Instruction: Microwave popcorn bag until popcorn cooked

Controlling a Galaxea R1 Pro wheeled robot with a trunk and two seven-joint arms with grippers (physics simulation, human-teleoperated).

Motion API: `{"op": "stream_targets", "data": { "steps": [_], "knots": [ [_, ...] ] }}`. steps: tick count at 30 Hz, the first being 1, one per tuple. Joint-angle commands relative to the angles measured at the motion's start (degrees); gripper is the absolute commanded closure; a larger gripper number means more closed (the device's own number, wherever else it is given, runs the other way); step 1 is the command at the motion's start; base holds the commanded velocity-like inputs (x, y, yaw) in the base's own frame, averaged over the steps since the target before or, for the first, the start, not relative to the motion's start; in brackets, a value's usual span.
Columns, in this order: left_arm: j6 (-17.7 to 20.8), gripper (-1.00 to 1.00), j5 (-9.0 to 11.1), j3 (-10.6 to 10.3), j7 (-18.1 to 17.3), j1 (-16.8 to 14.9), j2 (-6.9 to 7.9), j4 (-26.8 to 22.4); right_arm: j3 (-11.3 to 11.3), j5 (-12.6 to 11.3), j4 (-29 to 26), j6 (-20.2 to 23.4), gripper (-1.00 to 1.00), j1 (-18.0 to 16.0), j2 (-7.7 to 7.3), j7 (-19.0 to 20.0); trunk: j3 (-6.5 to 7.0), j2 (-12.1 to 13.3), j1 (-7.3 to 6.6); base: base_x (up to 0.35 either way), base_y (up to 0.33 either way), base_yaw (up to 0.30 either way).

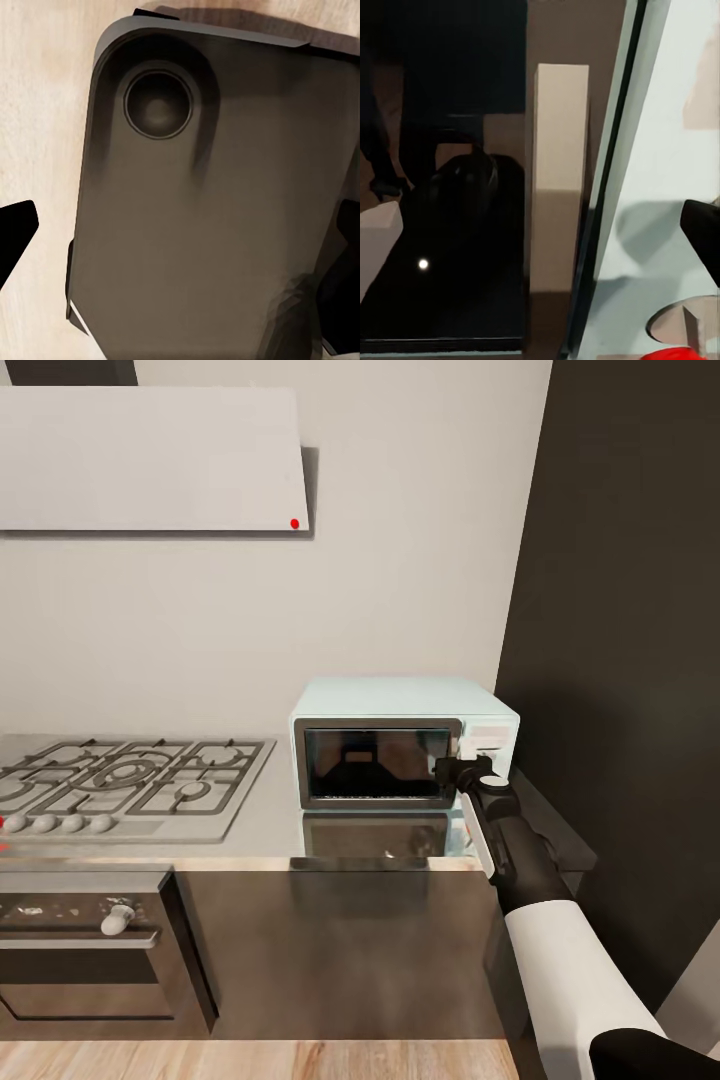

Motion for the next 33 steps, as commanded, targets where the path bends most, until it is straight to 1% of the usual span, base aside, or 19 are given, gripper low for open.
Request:
{"op": "stream_targets", "data": {
  "steps": [1, 8, 21, 33],
  "knots": [
    [-0.1, -1.00, 0.5, 0.0, -0.3, 0.0, 0.01, 0.0, 0.0, 1.6, -0.2, 0.4, 1.00, 0.0, -0.04, 0.0, -0.03, 0.0, 0.01, 0.000, 0.000, 0.000],
    [-0.1, -1.00, 0.5, 0.0, -0.3, 0.0, 0.01, 0.0, 0.0, 1.7, -0.6, 0.7, 1.00, 0.6, -0.17, 0.0, -0.03, 0.0, 0.01, 0.000, 0.000, 0.000],
    [-0.1, -1.00, 0.5, 0.1, -0.2, 0.0, -0.02, 0.0, 0.0, 1.4, -0.3, 0.4, 1.00, 0.7, -0.17, 0.0, -0.03, 0.0, 0.01, -0.005, 0.000, 0.000],
    [-0.1, -1.00, 0.4, 0.1, -0.2, 0.0, -0.07, 0.0, 0.0, 1.6, -0.3, 0.4, 1.00, 0.7, -0.17, -0.2, -0.03, 0.0, 0.01, -0.194, 0.000, 0.000]
  ]
}}
